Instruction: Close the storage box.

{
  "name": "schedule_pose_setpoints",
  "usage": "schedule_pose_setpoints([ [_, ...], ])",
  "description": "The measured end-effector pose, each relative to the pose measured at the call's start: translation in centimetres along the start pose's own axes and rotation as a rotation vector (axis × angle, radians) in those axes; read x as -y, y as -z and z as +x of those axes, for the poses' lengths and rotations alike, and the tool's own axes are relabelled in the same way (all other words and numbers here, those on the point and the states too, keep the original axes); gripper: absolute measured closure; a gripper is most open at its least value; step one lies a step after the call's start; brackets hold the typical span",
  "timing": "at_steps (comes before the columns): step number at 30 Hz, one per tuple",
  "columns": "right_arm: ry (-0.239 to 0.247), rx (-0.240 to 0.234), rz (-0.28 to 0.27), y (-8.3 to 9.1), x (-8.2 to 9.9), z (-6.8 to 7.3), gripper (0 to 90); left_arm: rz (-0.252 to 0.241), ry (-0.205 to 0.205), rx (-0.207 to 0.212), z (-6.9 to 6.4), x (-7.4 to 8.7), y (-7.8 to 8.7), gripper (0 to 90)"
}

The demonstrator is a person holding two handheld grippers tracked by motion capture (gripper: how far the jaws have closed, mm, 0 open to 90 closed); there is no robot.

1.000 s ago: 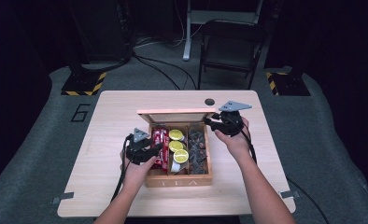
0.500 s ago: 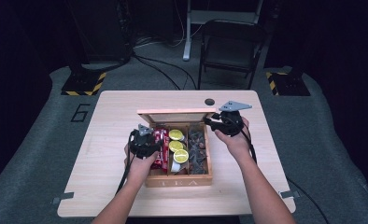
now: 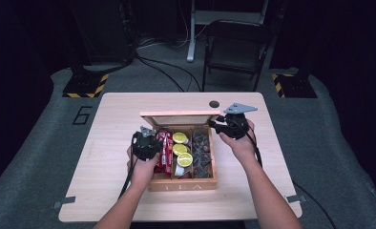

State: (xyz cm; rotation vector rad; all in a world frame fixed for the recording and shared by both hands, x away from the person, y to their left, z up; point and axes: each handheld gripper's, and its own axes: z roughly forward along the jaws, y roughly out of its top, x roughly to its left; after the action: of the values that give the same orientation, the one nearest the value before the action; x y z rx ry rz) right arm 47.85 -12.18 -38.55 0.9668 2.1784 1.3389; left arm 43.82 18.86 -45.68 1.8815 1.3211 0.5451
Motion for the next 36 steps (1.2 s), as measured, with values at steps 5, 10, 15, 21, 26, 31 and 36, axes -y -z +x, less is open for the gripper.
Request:
schedule_pose_setpoints([
  [5,0.000,0.000,0.000,0.0,0.0,0.0,60.2,-0.008,-0.010,-0.001,-0.2,-0.2,0.3,83.2],
  [10,0.000,-0.001,-0.002,0.0,0.0,0.0,60.1,-0.009,0.004,-0.006,0.0,-0.2,0.6,84.0],
  [15,-0.001,0.000,-0.003,0.0,0.0,0.0,60.1,-0.008,0.009,-0.007,0.1,-0.3,1.1,84.0],
  [21,-0.001,0.000,-0.004,0.0,0.0,0.0,60.1,-0.011,0.003,-0.001,0.2,-0.5,1.9,84.0],
  [26,-0.001,0.000,-0.004,0.0,0.0,0.0,60.1,-0.017,0.012,0.001,0.3,-0.7,2.4,84.0],
  [31,-0.001,-0.001,-0.004,0.0,0.0,-0.1,60.1,-0.021,0.008,-0.004,0.9,-0.8,3.0,84.0],
  [36,0.000,0.000,-0.004,0.0,0.0,0.0,60.2,-0.013,0.003,-0.028,2.4,-0.6,3.9,84.0],
])
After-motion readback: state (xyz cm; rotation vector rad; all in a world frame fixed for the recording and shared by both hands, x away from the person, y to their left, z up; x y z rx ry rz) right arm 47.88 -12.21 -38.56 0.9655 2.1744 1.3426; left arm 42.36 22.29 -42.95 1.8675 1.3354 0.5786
